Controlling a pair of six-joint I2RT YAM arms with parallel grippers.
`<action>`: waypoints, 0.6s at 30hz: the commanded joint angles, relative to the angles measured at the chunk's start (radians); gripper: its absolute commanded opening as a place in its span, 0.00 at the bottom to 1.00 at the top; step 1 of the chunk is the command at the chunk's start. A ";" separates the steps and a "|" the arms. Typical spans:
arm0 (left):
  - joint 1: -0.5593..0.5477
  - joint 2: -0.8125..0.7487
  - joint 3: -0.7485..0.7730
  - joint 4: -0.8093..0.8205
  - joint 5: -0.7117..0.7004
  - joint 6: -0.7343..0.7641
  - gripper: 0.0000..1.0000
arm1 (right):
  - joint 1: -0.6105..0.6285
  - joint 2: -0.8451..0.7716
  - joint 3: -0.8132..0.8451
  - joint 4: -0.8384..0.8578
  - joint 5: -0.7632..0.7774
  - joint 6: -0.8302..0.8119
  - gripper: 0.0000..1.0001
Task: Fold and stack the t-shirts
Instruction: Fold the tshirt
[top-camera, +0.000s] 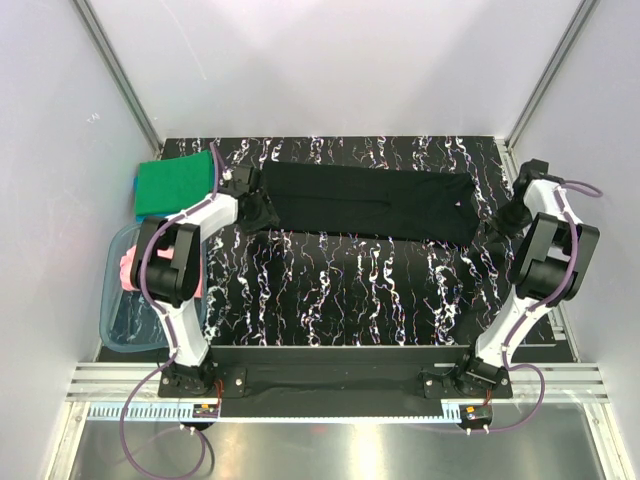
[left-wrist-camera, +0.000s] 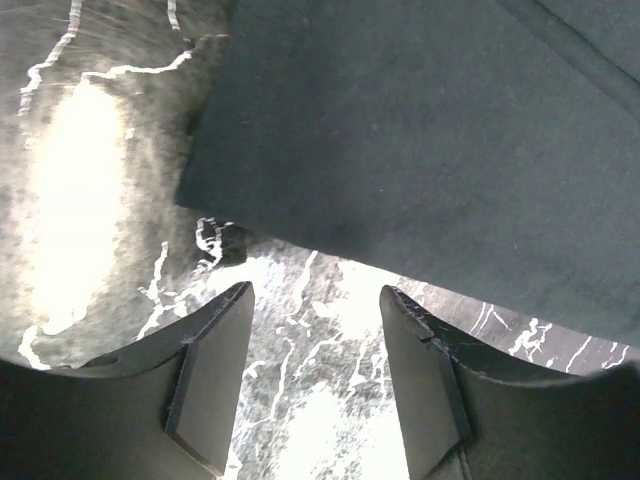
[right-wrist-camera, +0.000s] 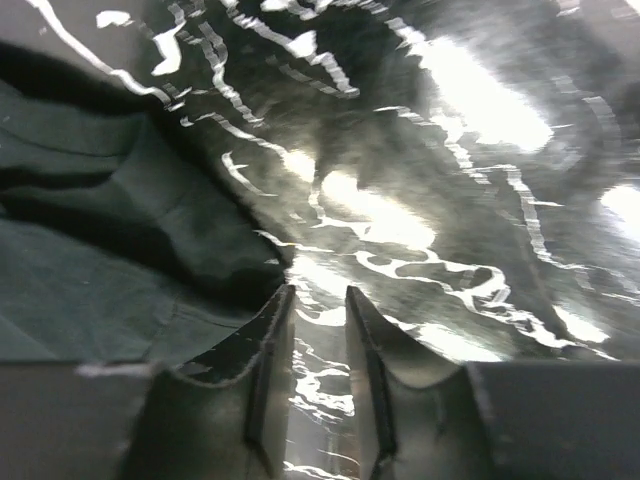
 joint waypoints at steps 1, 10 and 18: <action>0.000 0.018 0.000 0.080 0.021 -0.002 0.59 | 0.014 -0.033 -0.034 0.103 -0.030 0.048 0.32; 0.000 0.061 0.006 0.097 -0.054 -0.030 0.59 | 0.014 0.008 -0.145 0.268 -0.105 0.057 0.30; 0.001 0.098 0.043 0.080 -0.096 -0.051 0.58 | 0.012 0.000 -0.208 0.361 -0.171 0.069 0.31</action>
